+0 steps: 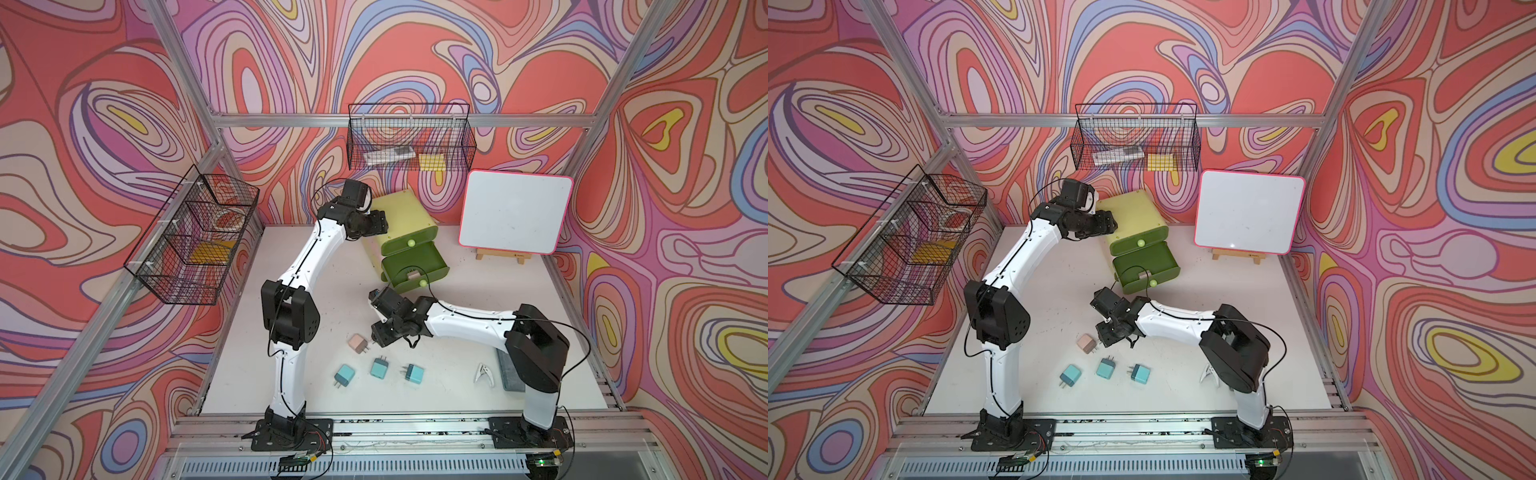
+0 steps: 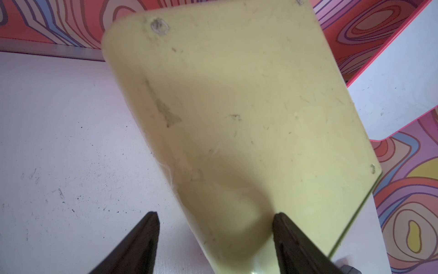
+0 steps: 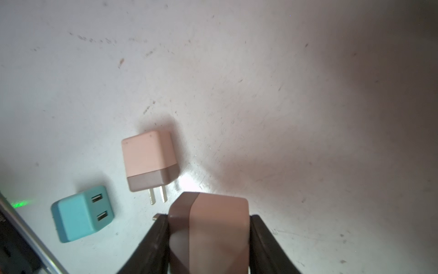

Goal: Place the plugs into the drawer by color
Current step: Pick up the plug from the center of the board, then place the plug in the drawer.

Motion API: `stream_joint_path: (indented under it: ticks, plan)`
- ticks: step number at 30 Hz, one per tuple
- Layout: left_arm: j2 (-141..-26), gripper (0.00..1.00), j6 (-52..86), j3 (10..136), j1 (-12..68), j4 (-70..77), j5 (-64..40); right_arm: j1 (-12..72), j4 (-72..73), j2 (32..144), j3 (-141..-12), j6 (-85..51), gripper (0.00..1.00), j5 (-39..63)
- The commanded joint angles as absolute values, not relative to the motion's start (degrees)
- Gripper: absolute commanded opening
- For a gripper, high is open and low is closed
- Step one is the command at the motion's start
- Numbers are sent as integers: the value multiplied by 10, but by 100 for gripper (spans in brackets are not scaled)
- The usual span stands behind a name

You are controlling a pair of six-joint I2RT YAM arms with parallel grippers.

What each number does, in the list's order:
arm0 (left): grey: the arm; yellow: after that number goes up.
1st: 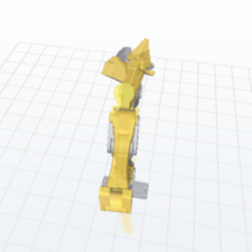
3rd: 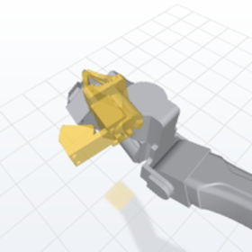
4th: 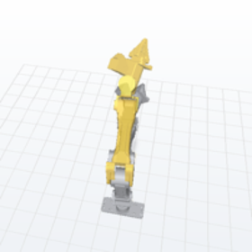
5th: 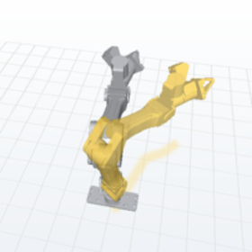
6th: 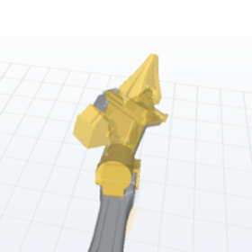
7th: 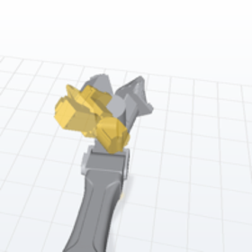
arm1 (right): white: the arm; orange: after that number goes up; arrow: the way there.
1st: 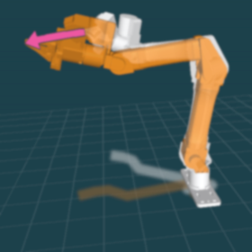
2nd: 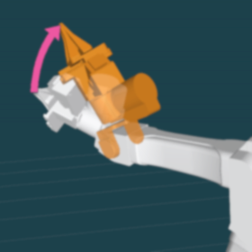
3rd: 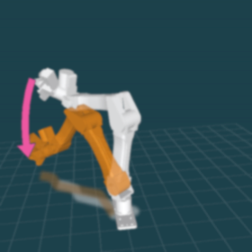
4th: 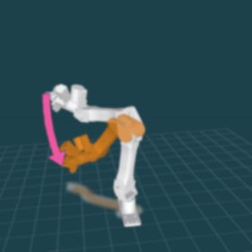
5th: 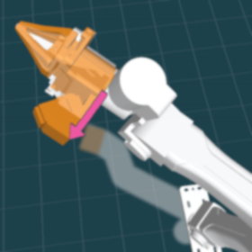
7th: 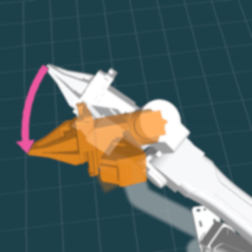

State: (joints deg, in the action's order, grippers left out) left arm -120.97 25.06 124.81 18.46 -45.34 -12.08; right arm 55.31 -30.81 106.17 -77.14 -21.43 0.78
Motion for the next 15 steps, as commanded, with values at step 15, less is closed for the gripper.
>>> stream_joint_path:
  ticks: [15]
  plan:
    - [-1190, 75, 238, 1253, 189, -482, -122, 367, -360, 961, -860, -78, 39, -47]
